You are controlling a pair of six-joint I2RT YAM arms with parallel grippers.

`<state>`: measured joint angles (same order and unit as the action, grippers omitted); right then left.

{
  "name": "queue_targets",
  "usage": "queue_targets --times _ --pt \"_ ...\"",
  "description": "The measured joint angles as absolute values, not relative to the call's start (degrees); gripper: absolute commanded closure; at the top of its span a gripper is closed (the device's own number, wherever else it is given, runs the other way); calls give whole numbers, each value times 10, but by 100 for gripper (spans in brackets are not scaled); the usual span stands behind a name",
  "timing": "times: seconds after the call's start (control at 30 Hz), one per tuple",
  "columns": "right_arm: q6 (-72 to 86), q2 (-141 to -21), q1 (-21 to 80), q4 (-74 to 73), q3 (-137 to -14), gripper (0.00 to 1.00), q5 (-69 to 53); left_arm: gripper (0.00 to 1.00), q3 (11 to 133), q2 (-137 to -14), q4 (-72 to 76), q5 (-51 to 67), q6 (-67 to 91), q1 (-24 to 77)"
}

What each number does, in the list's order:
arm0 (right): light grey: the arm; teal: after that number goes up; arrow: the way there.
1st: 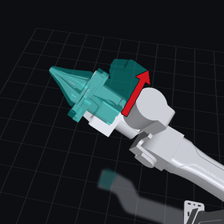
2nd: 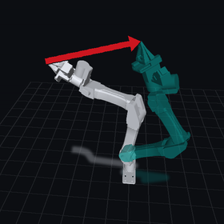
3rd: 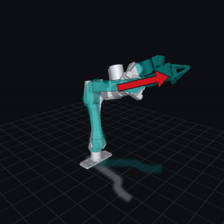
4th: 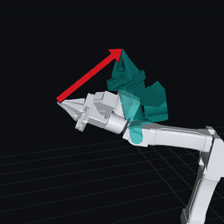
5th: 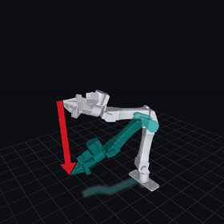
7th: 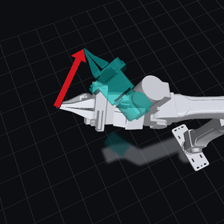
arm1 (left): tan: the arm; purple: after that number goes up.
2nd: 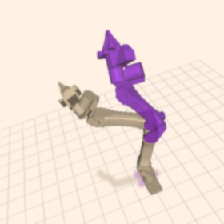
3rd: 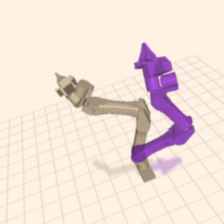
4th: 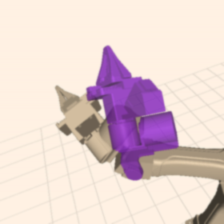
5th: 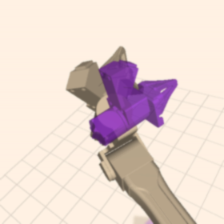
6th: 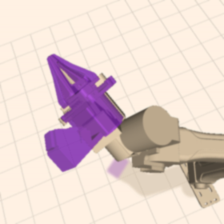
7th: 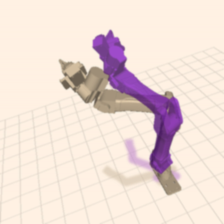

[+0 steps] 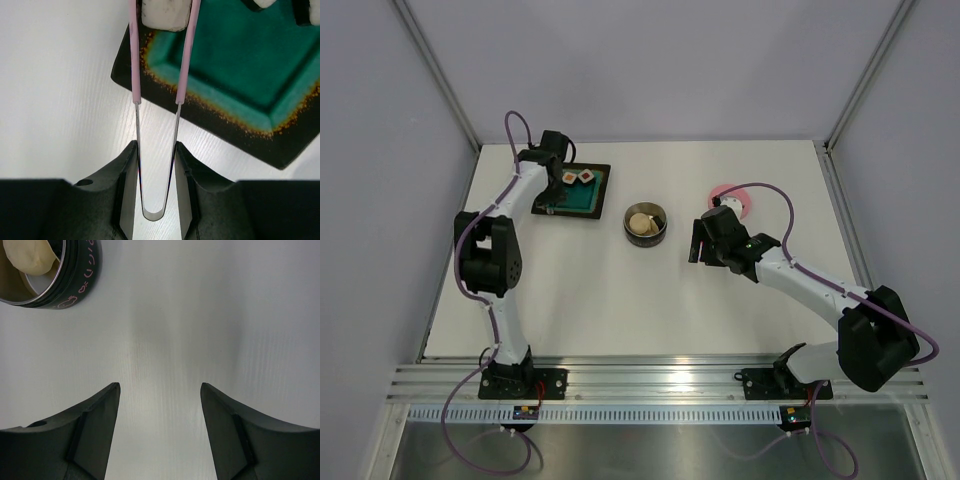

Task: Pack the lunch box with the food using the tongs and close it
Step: Pick up the fake food from the plate, then move the packing box to the center of the board.

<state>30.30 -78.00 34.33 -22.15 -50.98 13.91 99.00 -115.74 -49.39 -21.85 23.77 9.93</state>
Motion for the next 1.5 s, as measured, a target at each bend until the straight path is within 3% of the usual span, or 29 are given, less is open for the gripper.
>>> queue_targets --times 0.37,0.83,0.97,1.1,1.13,1.5 --pt "303 -780 343 -222 -515 27 139 100 879 -987 -463 -130 234 101" --pt "303 -815 343 -223 -543 29 133 100 837 -909 -467 -36 229 107" --pt "299 -870 341 -227 -577 47 117 100 832 -884 -475 -20 220 126" --pt "284 -942 339 -233 -643 79 110 100 832 -866 -487 5 209 150" --pt "280 -955 339 -234 -657 82 110 100 832 -864 -491 14 206 156" --pt "251 -1119 339 -236 -813 91 105 100 832 -867 -501 118 192 203"
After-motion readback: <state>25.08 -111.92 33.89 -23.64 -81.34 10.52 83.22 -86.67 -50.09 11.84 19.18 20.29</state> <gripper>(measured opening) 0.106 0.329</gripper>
